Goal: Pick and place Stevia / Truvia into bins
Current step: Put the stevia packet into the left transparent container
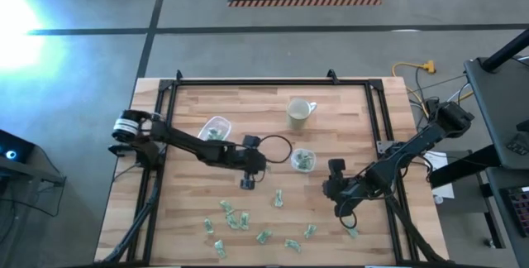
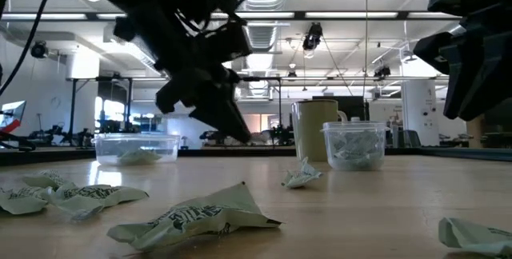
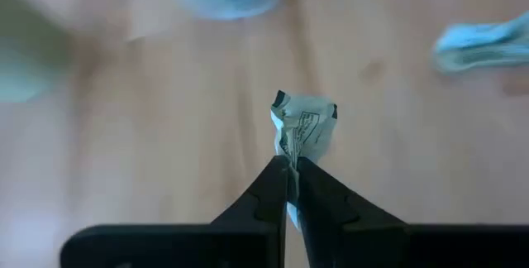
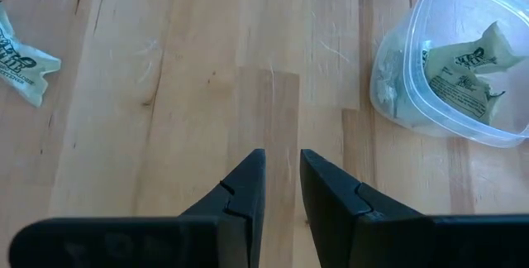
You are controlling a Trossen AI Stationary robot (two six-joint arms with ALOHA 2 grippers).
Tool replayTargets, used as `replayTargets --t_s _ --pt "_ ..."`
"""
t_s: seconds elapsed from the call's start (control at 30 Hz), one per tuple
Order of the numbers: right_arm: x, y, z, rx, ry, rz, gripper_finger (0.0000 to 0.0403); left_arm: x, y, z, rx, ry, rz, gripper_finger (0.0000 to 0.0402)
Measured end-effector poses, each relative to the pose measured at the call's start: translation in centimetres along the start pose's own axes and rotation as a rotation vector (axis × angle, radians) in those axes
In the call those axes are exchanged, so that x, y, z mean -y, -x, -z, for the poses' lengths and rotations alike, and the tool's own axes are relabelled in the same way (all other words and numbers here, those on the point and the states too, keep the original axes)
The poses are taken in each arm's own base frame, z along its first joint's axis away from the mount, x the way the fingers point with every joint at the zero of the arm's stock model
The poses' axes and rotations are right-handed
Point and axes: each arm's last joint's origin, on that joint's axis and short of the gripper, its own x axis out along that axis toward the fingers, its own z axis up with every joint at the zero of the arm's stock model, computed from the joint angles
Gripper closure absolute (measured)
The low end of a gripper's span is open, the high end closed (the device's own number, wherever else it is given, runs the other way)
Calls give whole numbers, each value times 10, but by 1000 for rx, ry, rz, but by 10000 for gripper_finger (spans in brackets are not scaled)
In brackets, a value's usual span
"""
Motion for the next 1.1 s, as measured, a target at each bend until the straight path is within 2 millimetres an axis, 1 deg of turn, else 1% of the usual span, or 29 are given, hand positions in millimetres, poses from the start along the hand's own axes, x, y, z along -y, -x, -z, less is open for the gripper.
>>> replayTargets --t_s 0.23,0.4,0.47,0.6,0.9,1.1 --pt "0 0 1 -2 1 2 335 -5 36 7 -127 83 -214 396" --pt "0 -1 1 -3 2 3 335 -7 61 21 -242 139 -402 396" --pt "0 -1 1 -2 2 2 335 -8 68 27 -254 159 -456 395" --pt "0 -1 1 -1 1 3 335 -9 77 44 -275 183 -481 395" --pt "0 -1 1 1 0 2 335 -12 100 77 -234 265 -526 395" --pt "0 -1 1 3 0 1 335 -13 110 100 -213 311 -561 395"
